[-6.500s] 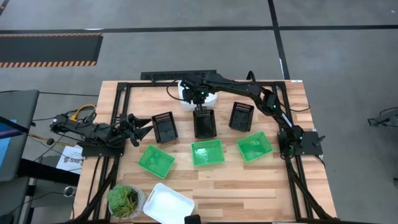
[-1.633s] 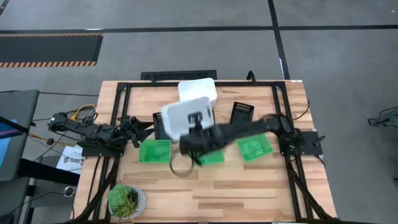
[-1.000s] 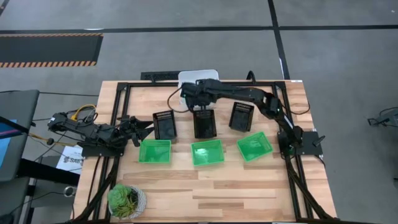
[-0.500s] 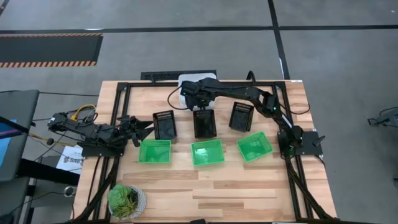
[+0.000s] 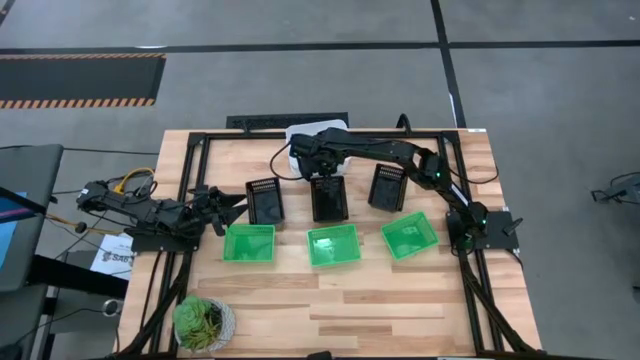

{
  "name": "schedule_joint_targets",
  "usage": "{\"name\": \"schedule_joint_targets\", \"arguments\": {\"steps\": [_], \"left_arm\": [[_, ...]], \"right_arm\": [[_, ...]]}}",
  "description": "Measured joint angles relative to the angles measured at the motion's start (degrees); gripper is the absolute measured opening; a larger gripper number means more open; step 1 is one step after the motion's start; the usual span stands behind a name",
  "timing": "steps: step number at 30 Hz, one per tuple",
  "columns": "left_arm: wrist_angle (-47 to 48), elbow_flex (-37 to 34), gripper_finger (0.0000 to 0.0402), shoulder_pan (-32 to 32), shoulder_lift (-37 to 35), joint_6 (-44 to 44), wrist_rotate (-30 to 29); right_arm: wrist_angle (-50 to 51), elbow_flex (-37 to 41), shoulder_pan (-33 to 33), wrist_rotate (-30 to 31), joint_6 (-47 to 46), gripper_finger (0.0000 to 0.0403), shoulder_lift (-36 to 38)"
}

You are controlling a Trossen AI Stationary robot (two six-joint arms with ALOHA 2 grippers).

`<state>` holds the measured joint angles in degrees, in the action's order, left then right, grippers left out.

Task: Stack baskets by color
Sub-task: Stack the bottom white bin on the top white bin, then stack the right black bin on the middle black bin

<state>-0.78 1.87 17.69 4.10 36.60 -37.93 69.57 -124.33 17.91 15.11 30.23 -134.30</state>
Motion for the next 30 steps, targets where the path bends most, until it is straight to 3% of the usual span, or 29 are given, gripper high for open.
{"name": "schedule_joint_targets", "arguments": {"steps": [9,17,23,30], "left_arm": [[0.0,0.0,0.0256,0.0,0.0,-0.8,0.0],[0.0,0.0,0.0256,0.0,0.0,-0.7,0.0],[0.0,0.0,0.0256,0.0,0.0,-0.7,0.1],[0.0,0.0,0.0256,0.0,0.0,0.0,0.2]], "right_arm": [[2.2,-0.5,0.0,0.0,0.4,0.0125,0.5],[8.7,-9.8,0.1,-2.9,-0.2,0.0208,0.6],[12.3,-9.5,0.2,-3.7,-3.4,0.0226,6.5],[19.5,-9.6,2.0,-6.2,-24.8,0.0222,16.4]]}}
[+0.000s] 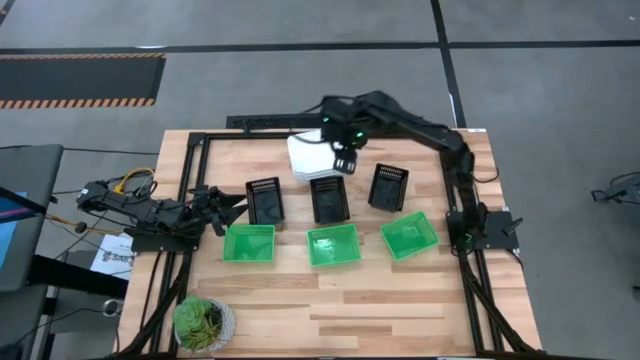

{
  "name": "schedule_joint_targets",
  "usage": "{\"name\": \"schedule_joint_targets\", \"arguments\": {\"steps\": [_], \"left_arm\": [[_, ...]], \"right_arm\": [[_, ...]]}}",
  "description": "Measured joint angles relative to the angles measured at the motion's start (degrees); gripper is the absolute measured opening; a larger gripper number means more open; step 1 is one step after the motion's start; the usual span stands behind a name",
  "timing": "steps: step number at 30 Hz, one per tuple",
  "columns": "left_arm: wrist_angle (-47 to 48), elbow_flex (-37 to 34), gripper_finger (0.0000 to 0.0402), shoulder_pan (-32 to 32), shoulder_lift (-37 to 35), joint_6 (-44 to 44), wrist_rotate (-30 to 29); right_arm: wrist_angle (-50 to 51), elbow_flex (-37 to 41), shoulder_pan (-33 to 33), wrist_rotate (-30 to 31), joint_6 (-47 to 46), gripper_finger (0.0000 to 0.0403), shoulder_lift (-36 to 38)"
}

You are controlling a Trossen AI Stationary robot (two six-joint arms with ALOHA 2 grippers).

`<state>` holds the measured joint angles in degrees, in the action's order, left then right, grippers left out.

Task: Stack baskets by color
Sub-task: Stack the right black bin on the middle black bin

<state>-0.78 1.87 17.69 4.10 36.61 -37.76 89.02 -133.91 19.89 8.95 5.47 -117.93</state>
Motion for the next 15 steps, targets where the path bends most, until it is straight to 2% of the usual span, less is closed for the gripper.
{"name": "schedule_joint_targets", "arguments": {"steps": [3,6,10,15], "left_arm": [[0.0,0.0,0.0256,0.0,0.0,0.8,0.0],[0.0,0.0,0.0256,0.0,0.0,2.1,0.0],[0.0,0.0,0.0256,0.0,0.0,2.3,0.2],[0.0,0.0,0.0256,0.0,0.0,2.5,0.5]], "right_arm": [[0.8,1.3,0.9,-0.1,-12.4,0.0221,3.8],[0.9,6.0,1.7,0.0,-21.8,0.0221,9.4],[-0.1,18.5,2.3,2.6,-31.2,0.0221,17.2],[-6.9,38.5,2.5,5.0,-40.8,0.0221,25.8]]}}
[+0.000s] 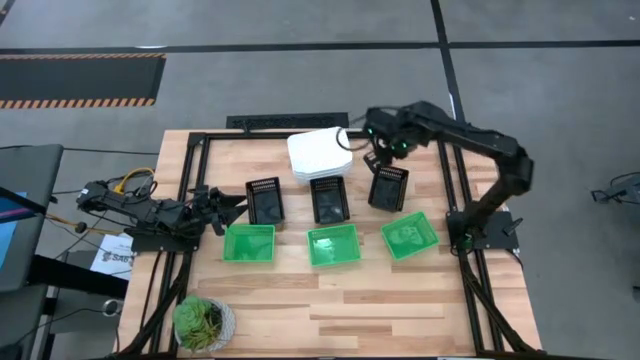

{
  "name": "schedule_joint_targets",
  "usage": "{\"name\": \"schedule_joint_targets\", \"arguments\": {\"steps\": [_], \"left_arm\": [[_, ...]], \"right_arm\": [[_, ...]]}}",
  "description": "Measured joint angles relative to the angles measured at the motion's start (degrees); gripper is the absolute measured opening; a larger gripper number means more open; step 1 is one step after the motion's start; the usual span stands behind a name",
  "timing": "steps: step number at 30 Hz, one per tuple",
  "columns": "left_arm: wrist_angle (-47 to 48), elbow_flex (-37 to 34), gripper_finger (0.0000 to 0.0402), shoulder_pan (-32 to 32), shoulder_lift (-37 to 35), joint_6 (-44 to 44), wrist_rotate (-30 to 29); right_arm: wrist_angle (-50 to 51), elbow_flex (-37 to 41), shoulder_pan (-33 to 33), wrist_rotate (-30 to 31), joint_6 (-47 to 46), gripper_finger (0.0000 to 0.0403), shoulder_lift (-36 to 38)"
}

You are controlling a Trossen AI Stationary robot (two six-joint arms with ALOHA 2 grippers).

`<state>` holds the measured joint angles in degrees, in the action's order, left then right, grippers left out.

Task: Stack baskets by color
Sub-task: Stack the right black bin on the middle black bin

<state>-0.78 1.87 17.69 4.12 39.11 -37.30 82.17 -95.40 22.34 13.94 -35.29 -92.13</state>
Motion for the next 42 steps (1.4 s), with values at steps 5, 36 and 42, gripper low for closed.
{"name": "schedule_joint_targets", "arguments": {"steps": [5,36,42], "left_arm": [[0.0,0.0,0.0256,0.0,0.0,0.0,0.0],[0.0,0.0,0.0256,0.0,0.0,-0.3,-0.8],[0.0,0.0,0.0256,0.0,0.0,-0.3,-0.9]], "right_arm": [[-17.5,19.6,-0.1,-1.4,-6.3,0.0221,5.5],[-57.5,48.7,0.3,-6.5,-15.9,0.0178,2.9],[-57.6,48.7,0.3,-6.3,-14.4,0.0041,3.1]]}}
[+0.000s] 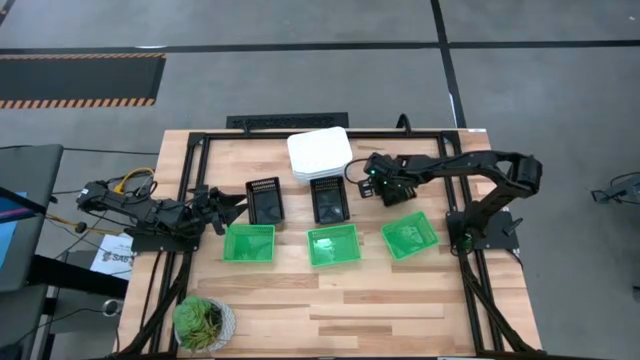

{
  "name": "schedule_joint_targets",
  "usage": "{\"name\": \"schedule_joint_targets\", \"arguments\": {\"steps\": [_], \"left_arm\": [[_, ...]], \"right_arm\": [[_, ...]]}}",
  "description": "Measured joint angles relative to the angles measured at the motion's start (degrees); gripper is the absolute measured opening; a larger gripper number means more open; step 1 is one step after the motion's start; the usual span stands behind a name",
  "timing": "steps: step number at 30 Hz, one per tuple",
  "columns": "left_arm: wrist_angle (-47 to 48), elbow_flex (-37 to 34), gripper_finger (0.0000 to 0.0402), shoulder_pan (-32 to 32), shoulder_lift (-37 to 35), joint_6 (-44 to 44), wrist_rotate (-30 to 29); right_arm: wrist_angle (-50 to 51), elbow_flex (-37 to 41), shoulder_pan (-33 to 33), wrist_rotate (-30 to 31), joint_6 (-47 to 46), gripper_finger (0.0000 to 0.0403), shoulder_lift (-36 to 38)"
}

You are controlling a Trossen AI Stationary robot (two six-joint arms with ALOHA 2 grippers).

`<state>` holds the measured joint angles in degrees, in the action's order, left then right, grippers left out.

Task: Stack baskets by color
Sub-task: Stack the right black bin on the middle black bin

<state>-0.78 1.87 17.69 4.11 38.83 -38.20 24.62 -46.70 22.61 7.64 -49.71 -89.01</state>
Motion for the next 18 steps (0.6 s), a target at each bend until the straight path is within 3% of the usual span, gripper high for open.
{"name": "schedule_joint_targets", "arguments": {"steps": [2,9,18], "left_arm": [[0.0,0.0,0.0256,0.0,0.0,0.0,0.0],[0.0,0.0,0.0256,0.0,0.0,0.0,0.0],[0.0,0.0,0.0256,0.0,0.0,0.6,-0.1]], "right_arm": [[0.0,0.0,0.0,0.1,1.5,0.0015,1.1],[-0.4,0.0,-0.1,0.0,5.1,0.0008,8.0],[-4.4,0.0,-4.1,3.0,12.1,0.0004,23.0]]}}
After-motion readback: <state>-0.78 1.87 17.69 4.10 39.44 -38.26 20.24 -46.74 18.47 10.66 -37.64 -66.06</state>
